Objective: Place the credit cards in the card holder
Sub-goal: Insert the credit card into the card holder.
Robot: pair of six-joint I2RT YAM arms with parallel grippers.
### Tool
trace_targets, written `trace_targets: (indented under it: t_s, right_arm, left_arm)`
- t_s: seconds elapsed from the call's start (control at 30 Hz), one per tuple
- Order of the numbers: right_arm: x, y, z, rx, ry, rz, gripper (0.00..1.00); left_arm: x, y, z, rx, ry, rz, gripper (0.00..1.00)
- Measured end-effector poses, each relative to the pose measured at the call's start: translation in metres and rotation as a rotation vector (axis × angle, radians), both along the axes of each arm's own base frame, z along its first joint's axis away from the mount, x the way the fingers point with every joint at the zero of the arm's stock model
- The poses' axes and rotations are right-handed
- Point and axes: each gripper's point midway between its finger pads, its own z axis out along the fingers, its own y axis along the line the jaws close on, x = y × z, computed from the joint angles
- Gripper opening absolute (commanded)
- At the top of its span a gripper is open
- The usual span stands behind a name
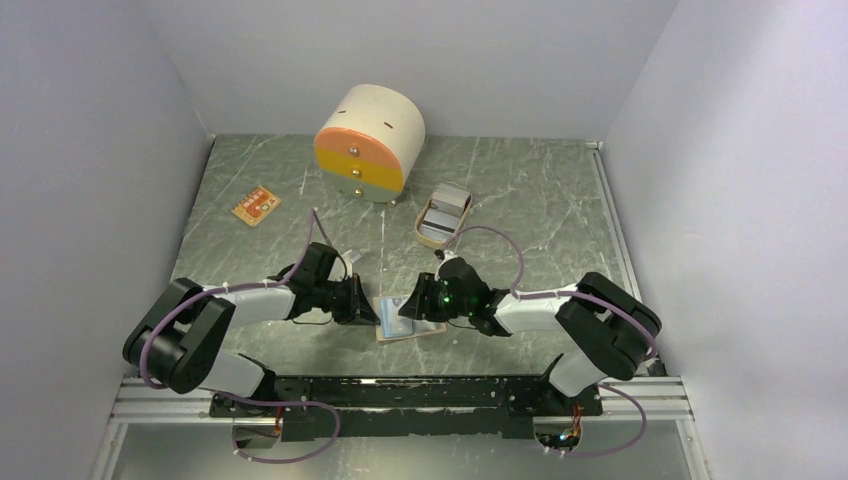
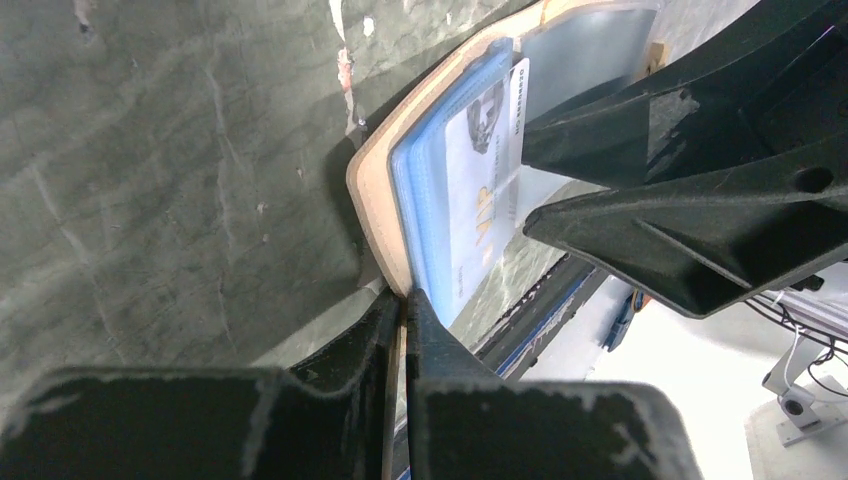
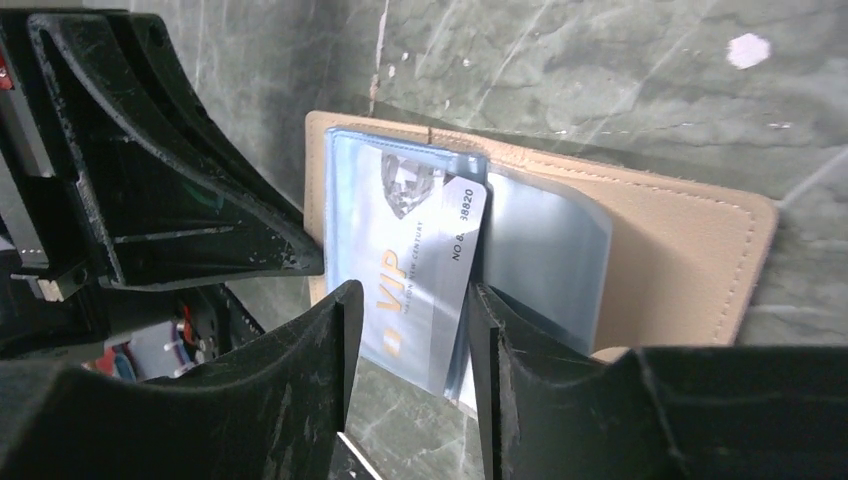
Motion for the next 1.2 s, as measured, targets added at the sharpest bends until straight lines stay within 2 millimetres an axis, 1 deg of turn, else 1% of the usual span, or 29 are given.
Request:
trace_targets:
  t_s: [0.13,0.33,0.63,0.93,1.07,1.2]
  right_arm:
    - [0.006,-0.005,0.0,-0.044,-0.016,-0.03,0.47]
    - [0.013,-0.004,0.001,-0.067,-0.029,-0.045,0.46]
    - [0.012,0.01,0.0,-0.049,-0.043,-0.006,0.44]
    - [0.01,0.015,0.003,-0.008,-0.071,0.027,0.43]
    - [0.01,0.015,0.002,-0.035,-0.074,0.037,0.42]
    - [0.011,0.008,0.0,-0.07,-0.071,0.023,0.4]
  left_arm:
    - [0.001,0.0,0.001,-0.001,-0.004,-0.001,0.09]
    - [0.001,0.0,0.001,-0.002,-0.005,-0.001,0.09]
    - [-0.001,0.0,0.0,0.003,0.003,-0.002,0.09]
    - [-0.003,0.002,-0.002,0.011,0.016,-0.003,0.09]
    - [-0.004,0.002,-0.002,0.013,0.018,-0.003,0.09]
    - [-0.004,0.002,-0.002,0.013,0.014,-0.006,0.09]
